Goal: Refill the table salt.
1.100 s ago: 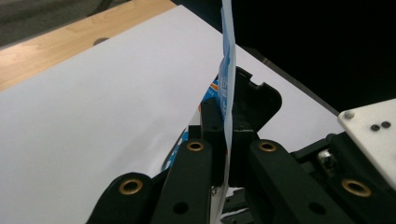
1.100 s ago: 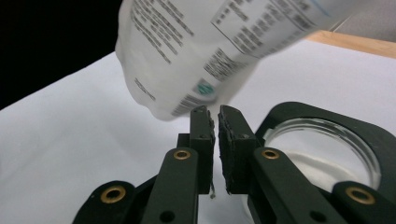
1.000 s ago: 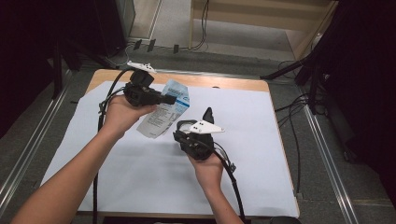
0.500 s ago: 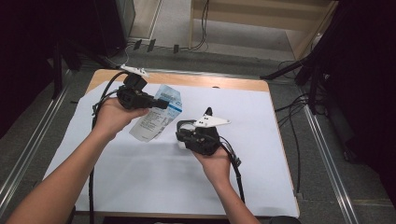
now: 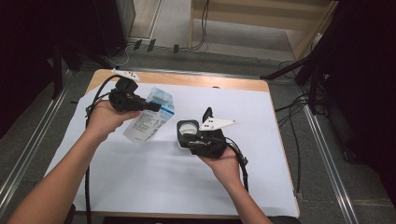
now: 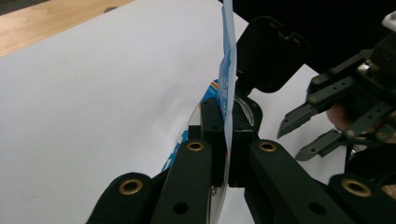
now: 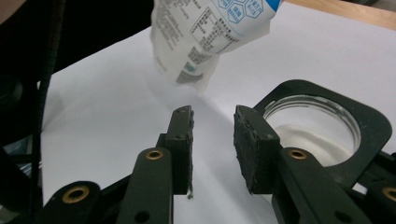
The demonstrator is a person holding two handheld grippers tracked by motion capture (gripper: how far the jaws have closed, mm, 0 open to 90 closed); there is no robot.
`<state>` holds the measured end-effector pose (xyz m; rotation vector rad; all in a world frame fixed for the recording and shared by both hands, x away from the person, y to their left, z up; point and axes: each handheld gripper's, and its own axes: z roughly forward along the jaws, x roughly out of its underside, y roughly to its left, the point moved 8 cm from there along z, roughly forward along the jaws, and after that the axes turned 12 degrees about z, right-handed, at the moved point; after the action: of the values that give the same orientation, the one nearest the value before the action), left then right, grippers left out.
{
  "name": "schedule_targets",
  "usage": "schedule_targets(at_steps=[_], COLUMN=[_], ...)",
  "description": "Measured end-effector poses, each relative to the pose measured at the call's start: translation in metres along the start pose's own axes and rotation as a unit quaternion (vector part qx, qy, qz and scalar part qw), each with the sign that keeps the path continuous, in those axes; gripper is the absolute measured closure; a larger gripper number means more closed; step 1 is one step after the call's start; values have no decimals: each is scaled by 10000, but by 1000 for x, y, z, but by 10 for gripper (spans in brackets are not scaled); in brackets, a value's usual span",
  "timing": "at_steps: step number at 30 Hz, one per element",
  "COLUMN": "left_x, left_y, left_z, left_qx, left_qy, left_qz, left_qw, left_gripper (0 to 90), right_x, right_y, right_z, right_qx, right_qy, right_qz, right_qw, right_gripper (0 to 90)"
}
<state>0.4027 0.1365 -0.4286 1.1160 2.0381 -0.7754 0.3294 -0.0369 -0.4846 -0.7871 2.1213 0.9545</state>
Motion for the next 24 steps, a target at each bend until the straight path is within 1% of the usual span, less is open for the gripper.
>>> schedule_targets(at_steps=[3,4,6,7,8,9,10,11,13,15,16,17,19,20,21,22,23,24], left_x=[3,3,5,6,8,10,12,14,16,16,16,15,11,9,7,7,8,10], left_y=[10,13,22,26,29,35,39,42,46,48,49,50,50,51,52,53,55,57], left_z=[-1,-1,-2,-2,-1,-1,0,0,0,-1,-1,-2,-5,-7,-9,-10,-10,-10], left_qx=[-61,-85,-158,-185,-187,-253,-270,-316,-340,-369,-357,-424,-418,-444,-400,-400,-395,-448], left_qy=[-37,-56,-117,-132,-136,-133,-116,-100,-99,-116,-61,-16,-10,-38,-156,-157,-122,-71], left_qz=[-84,-116,-257,-287,-353,-368,-415,-439,-462,-441,-381,-325,-235,-220,-221,-211,-156,-87], left_qw=[9999,9999,9995,9993,9991,9989,9987,9985,9983,9983,9986,9986,9988,9988,9988,9989,9990,9989], left_gripper=[900,900,900,900,900,900,900,900,900,900,900,900,900,900,900,900,900,900], right_x=[3,3,5,6,7,8,10,11,12,14,15,16,18,18,19,20,20,21], right_y=[1,1,1,2,1,1,0,-1,-2,-4,-5,-5,-7,-7,-8,-8,-8,-8], right_z=[-3,-3,-4,-5,-6,-6,-7,-8,-11,-14,-16,-17,-20,-21,-22,-24,-25,-27], right_qx=[-15,-32,-42,-37,-40,-27,-24,-19,-41,-29,-28,-13,-6,0,-10,-37,-44,-50], right_qy=[86,82,106,112,126,128,128,134,103,75,83,93,125,118,120,120,107,123], right_qz=[32,-1,-4,3,-8,7,-19,7,57,66,48,57,22,-3,0,1,2,-3], right_qw=[10000,10000,9999,9999,9999,9999,9999,9999,9999,9999,9999,9999,9999,9999,9999,9999,9999,9999], right_gripper=[686,686,685,685,685,684,684,684,684,684,684,684,681,681,679,679,677,676])
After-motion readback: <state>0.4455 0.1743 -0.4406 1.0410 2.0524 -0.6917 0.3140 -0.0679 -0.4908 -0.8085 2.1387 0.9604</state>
